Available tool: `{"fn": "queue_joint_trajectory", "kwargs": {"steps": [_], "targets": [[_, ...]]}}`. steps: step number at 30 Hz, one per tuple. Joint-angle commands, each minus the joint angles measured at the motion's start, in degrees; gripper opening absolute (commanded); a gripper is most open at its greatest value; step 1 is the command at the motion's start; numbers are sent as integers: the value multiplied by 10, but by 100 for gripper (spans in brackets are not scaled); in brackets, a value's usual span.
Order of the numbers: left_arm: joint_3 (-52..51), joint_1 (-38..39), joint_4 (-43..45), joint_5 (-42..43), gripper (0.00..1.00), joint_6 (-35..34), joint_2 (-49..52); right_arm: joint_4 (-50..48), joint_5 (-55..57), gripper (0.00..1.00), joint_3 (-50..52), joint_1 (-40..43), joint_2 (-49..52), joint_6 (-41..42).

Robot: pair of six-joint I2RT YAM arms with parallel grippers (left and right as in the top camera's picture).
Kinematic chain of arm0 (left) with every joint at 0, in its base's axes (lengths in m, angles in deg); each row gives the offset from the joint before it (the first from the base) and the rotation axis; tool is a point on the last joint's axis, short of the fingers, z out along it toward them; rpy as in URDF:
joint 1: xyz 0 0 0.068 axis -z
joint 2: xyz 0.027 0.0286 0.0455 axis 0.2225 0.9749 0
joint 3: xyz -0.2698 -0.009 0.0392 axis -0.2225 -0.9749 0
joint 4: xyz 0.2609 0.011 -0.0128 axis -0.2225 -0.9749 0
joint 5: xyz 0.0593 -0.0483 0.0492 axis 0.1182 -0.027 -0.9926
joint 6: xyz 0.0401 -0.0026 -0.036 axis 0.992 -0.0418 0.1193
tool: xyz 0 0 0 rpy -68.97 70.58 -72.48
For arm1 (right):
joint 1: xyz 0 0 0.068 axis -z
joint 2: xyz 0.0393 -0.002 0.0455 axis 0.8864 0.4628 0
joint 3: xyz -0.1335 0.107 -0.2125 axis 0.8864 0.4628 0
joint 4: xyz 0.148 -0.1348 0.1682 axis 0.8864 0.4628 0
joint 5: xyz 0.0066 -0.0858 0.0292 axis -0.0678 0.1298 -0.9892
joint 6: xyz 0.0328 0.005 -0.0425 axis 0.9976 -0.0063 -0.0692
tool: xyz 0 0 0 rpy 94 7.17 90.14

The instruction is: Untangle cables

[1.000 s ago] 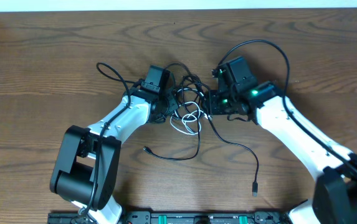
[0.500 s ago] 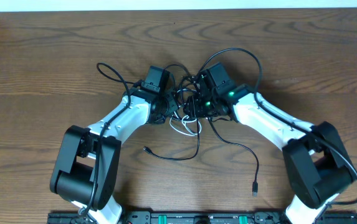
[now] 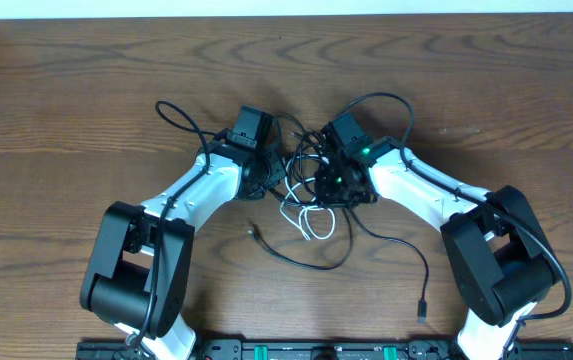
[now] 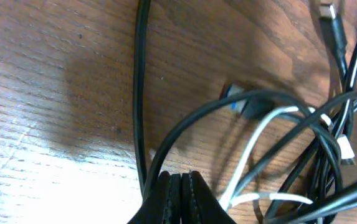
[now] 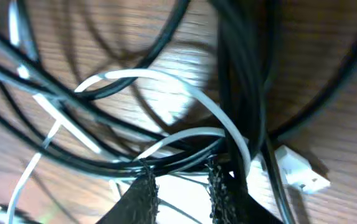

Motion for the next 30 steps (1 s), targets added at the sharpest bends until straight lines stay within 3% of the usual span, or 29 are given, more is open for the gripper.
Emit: {"fn": "queue_joint_trajectory", "kwargs": {"steps": [1,9,17,22,24,28,30], "targets": [[2,-1,-3,-12,8,7,5,15,77,28,3,-3,5,2],[2,-1,-10,-12,8,7,5,54,246,32,3,-2,5,2],[2,-1,-16,-1,8,4,5,54,312,34,3,-1,5,1],[2,-1,-21,-1,8,5,5,51,436,43,3,0,5,-86],[2,-1,-21,-1,8,4,5,47,429,45,3,0,5,-92],[2,-1,-30,11,8,7,5,42,295,47,-8,2,3,-92],[2,-1,-28,40,8,50,4,52,226,47,-26,2,0,-92]]}}
